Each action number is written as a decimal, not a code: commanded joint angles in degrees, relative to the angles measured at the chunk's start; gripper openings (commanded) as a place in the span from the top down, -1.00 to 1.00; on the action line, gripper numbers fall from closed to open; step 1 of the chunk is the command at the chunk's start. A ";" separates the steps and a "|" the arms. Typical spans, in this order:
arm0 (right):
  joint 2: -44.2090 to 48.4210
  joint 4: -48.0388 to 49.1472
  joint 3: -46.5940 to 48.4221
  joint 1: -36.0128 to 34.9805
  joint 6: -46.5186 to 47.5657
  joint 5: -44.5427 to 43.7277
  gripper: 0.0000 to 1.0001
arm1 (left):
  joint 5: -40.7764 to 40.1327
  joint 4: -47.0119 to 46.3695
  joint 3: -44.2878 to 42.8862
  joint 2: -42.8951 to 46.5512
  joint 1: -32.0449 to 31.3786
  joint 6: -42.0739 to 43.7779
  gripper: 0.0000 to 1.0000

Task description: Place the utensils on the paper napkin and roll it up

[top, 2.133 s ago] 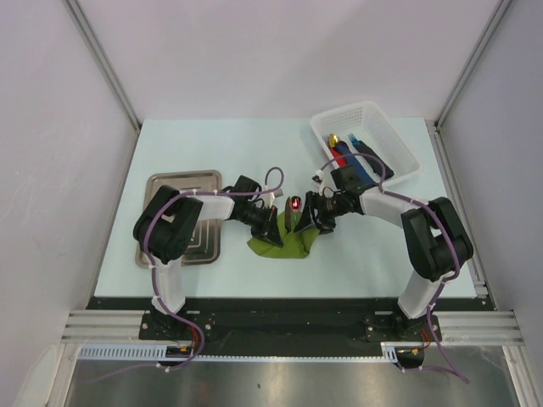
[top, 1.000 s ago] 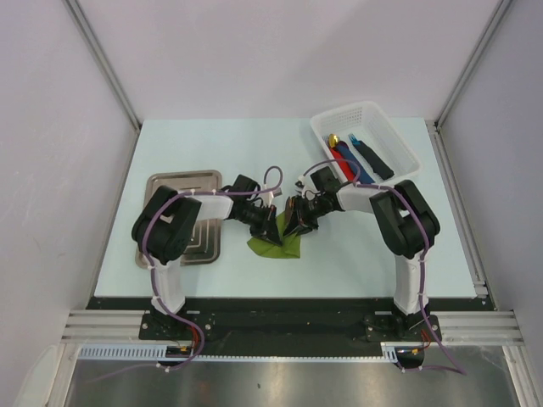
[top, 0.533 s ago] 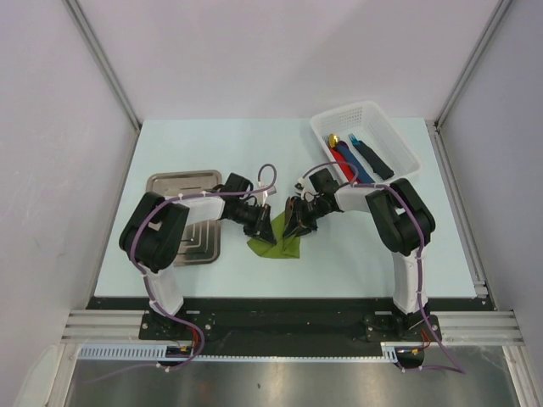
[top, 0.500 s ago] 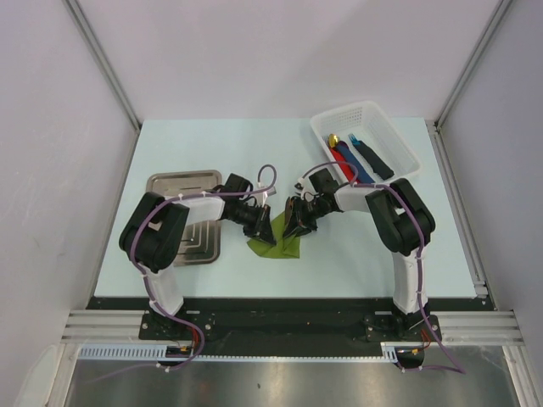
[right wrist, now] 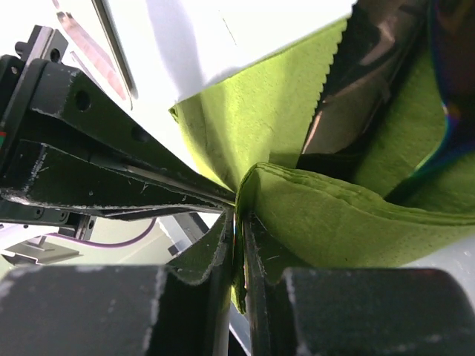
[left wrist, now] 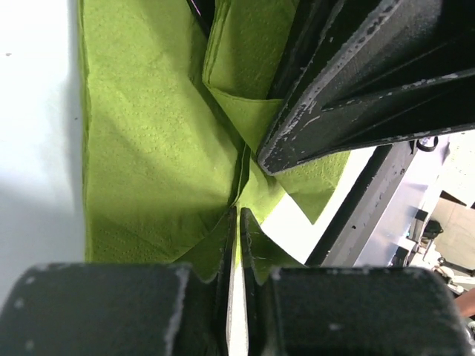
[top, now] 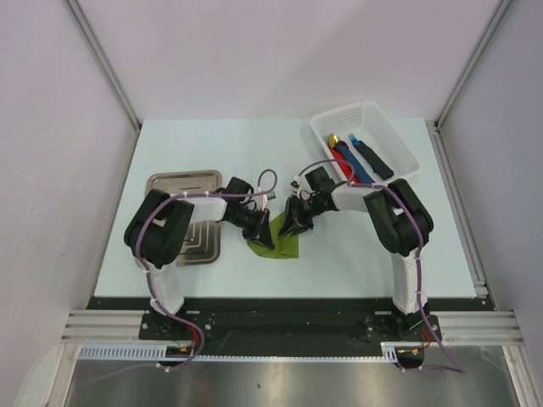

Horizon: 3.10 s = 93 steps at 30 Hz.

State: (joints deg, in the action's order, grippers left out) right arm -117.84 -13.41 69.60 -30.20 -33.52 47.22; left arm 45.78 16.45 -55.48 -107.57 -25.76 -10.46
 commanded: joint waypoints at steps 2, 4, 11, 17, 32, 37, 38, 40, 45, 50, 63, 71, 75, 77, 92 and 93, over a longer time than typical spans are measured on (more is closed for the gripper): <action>-1.77 1.10 2.29 -0.57 -0.76 -0.02 0.70 | -0.43 -0.71 -0.59 -0.10 0.18 1.05 0.83; -2.13 1.19 2.55 -0.57 -0.85 0.06 0.70 | -0.52 -0.63 -0.68 0.08 0.18 1.05 0.86; -3.45 1.19 2.56 -0.74 0.20 -0.20 0.62 | 0.89 -2.55 1.16 2.80 1.67 0.62 0.81; -3.27 1.89 2.03 -0.74 0.12 0.33 0.15 | 4.58 -9.67 5.29 7.28 6.24 -5.09 0.64; -3.18 2.51 1.24 -0.48 -0.67 -0.11 -0.43 | 6.60 -20.05 6.97 5.97 9.32 -16.52 -0.01; -3.18 3.13 1.06 -0.30 -1.37 0.24 -0.45 | 6.17 -18.83 6.09 4.91 8.97 -16.35 0.06; -3.10 3.30 0.97 -0.22 -1.46 0.15 -0.44 | 6.08 -17.95 5.92 4.39 8.71 -16.09 0.06; -2.92 3.65 0.71 -0.30 -1.64 0.06 -0.40 | 5.73 -17.42 5.56 3.95 8.36 -15.73 0.10; -3.09 4.27 0.27 -0.13 -2.52 -0.29 -0.25 | 5.99 -17.85 5.91 3.15 8.00 -16.44 0.34; -3.27 4.27 0.18 -0.13 -2.96 -0.64 -0.15 | 6.52 -18.91 7.06 4.30 8.18 -16.88 0.36; -3.89 4.18 0.44 -0.13 -3.66 -1.52 0.16 | 6.34 -15.15 5.30 2.45 7.30 -14.24 0.25; -3.01 4.27 0.45 0.05 -3.57 -1.69 0.16 | 5.37 -12.49 3.72 1.75 5.81 -12.22 0.50; -0.90 3.92 0.71 0.83 -3.92 -1.17 0.14 | 5.29 -11.62 3.89 2.71 5.81 -11.52 0.94; 1.29 3.74 0.97 1.63 -4.36 -0.38 0.14 | 4.76 -11.52 4.24 3.15 5.81 -11.34 1.00; 8.60 -4.78 3.61 7.43 1.96 -1.07 0.12 | 3.09 -9.68 6.44 5.70 5.90 -11.69 1.00; 8.25 -4.96 3.96 7.34 2.23 -1.43 0.13 | 3.00 -9.59 6.53 5.88 5.98 -11.69 1.00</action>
State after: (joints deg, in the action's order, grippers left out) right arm -110.17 -15.11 71.05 -23.16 -34.39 47.53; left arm 49.54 6.15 -49.67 -104.44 -19.81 -23.38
